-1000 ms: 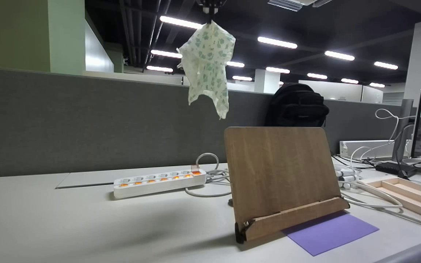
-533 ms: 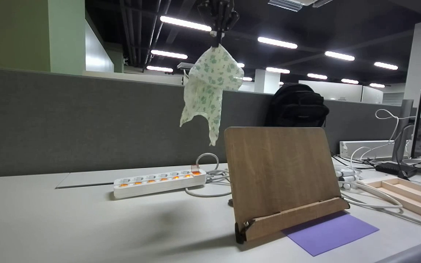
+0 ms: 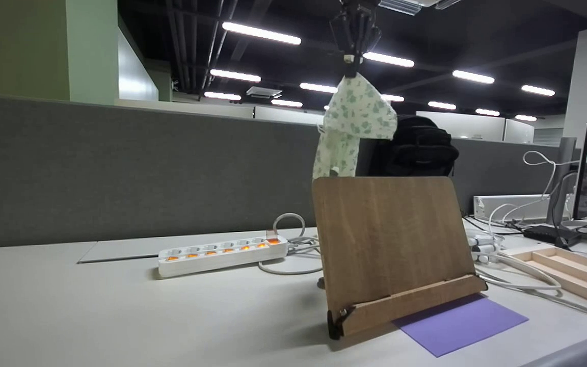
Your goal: Place the cloth on the brown stand
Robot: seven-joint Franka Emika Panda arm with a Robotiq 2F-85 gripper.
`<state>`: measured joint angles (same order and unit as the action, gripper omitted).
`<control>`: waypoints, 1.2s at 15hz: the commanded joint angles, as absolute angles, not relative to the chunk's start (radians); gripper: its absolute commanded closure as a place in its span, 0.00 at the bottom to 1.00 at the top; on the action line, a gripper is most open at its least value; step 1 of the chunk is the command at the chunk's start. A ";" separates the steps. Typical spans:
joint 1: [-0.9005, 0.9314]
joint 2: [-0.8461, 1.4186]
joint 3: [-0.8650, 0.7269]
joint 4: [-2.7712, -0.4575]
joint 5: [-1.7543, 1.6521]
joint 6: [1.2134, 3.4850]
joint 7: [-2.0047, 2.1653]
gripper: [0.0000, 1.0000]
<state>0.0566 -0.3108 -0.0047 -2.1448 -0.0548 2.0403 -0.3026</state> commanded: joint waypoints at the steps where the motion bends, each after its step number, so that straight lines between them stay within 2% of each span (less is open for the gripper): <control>1: 0.039 -0.396 -0.030 -2.254 -0.065 2.061 -0.314 1.00; 9: 0.020 -0.484 -0.048 -2.423 -0.071 2.088 -0.302 1.00; 18: 0.002 -0.464 -0.065 -2.523 -0.069 2.112 -0.293 1.00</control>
<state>0.0065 -0.4572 -0.0569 -2.4936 -0.0593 2.0928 -0.3142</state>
